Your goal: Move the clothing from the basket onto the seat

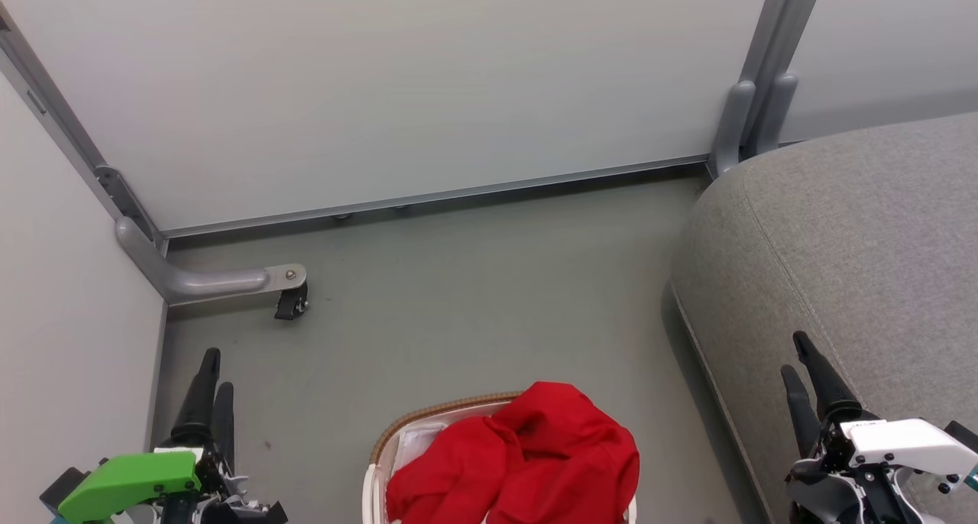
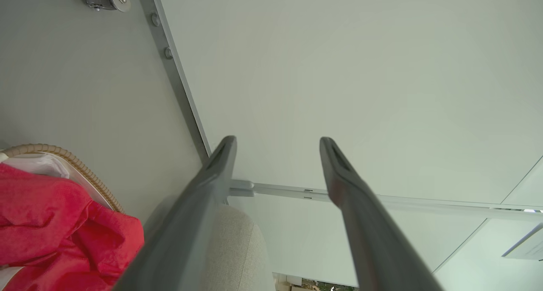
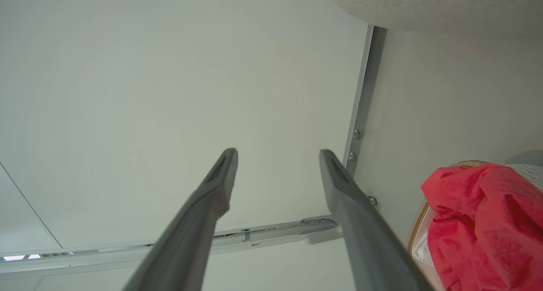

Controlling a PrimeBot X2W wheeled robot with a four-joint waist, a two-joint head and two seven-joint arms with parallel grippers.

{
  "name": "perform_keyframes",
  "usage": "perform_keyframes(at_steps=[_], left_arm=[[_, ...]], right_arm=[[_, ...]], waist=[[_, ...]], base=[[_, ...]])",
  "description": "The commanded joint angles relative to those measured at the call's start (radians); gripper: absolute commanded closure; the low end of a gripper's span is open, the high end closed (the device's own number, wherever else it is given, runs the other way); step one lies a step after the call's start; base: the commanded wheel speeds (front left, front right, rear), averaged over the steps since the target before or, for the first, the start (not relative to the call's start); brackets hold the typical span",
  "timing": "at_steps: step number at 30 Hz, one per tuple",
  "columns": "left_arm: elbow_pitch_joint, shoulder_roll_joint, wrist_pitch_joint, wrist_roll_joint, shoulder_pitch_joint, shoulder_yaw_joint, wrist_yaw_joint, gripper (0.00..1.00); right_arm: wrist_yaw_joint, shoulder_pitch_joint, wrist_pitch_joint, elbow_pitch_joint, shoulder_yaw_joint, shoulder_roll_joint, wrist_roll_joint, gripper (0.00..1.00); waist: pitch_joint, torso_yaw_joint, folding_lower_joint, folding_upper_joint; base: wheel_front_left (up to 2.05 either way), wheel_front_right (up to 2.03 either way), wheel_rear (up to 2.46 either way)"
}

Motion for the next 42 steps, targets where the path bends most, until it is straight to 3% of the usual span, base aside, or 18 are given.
perform_keyframes(at_steps=[1, 7, 27, 42], left_arm=[[-0.014, 0.005, -0.013, 0.013, -0.020, -0.002, 0.000, 0.00], [-0.006, 0.017, -0.044, 0.098, -0.023, -0.015, -0.001, 0.00], [0.008, 0.041, -0.131, 0.571, -0.030, -0.063, -0.002, 0.00], [0.043, 0.058, -0.184, 0.811, -0.036, -0.113, 0.030, 0.00]], right_arm=[[0.000, -0.016, -0.011, -0.020, 0.004, -0.011, -0.014, 0.00], [0.000, -0.022, -0.044, -0.017, 0.029, -0.034, -0.094, 0.00], [0.000, -0.046, -0.131, -0.029, 0.045, -0.056, -0.509, 0.00], [0.000, -0.066, -0.184, -0.022, 0.092, -0.075, -0.770, 0.00]], waist=[[0.000, 0.000, 0.0000, 0.0000], [0.001, -0.001, 0.0000, 0.0000], [0.003, -0.001, 0.0000, 0.0000], [0.004, -0.002, 0.0000, 0.0000]], base=[[0.00, 0.00, 0.00], [0.00, 0.00, 0.00], [0.00, 0.00, 0.00], [0.00, 0.00, 0.00]])
